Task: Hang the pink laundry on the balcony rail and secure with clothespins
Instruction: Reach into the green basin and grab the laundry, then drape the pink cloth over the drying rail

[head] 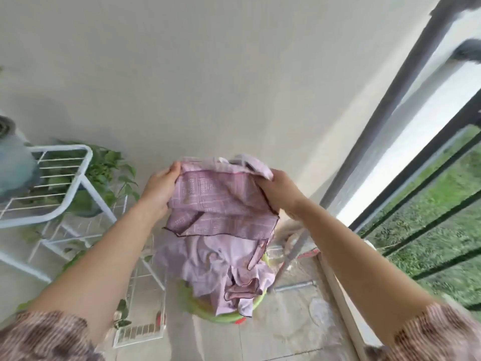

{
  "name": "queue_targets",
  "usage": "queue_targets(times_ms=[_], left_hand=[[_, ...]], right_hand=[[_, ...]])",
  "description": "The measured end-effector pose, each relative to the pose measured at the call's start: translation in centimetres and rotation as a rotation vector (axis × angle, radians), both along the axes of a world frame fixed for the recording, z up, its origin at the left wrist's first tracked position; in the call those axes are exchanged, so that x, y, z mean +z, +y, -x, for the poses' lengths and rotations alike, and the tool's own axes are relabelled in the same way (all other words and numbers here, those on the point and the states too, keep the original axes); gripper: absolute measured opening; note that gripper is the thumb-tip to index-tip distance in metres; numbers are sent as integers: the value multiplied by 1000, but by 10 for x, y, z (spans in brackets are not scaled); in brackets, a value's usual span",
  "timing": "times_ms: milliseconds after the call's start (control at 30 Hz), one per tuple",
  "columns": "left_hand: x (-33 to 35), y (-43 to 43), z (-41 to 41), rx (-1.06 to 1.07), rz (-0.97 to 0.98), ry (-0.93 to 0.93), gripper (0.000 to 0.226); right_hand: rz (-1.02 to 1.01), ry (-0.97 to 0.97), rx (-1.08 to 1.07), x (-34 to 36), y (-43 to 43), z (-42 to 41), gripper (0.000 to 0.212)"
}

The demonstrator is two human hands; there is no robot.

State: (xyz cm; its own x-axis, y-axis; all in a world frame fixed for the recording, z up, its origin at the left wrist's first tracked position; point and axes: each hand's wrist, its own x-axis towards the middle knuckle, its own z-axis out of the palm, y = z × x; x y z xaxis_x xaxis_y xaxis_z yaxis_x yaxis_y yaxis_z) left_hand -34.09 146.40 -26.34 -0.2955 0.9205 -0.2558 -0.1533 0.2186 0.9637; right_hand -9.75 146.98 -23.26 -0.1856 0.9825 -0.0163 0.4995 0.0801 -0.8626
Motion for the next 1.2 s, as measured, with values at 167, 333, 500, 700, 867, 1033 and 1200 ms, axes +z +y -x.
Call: queue_targets(times_ms=[167,333,500,700,867,1033,1200], left_hand=[[30,-23,2,-110,-176,436,45],[-4,-71,-33,-582,-201,821,100],[-11,-49,-30,-179,-271,686,21],[54,-16,31,120,-174,407,13],[143,18,55,210,-292,172,14],[244,27,64,83,-585,-80,24],[284,1,14,-263,-667,49,12]], right_hand=[[79,365,-135,48,17,14,20],[280,414,-261,37,17,37,12],[305,339,-177,42,6,43,21],[259,43,-62,66,2,-2,33],[41,-2,-212,125,20,-18,24],[-229,847,-101,225,8,-14,35],[-261,409,444,223,6,25,70]])
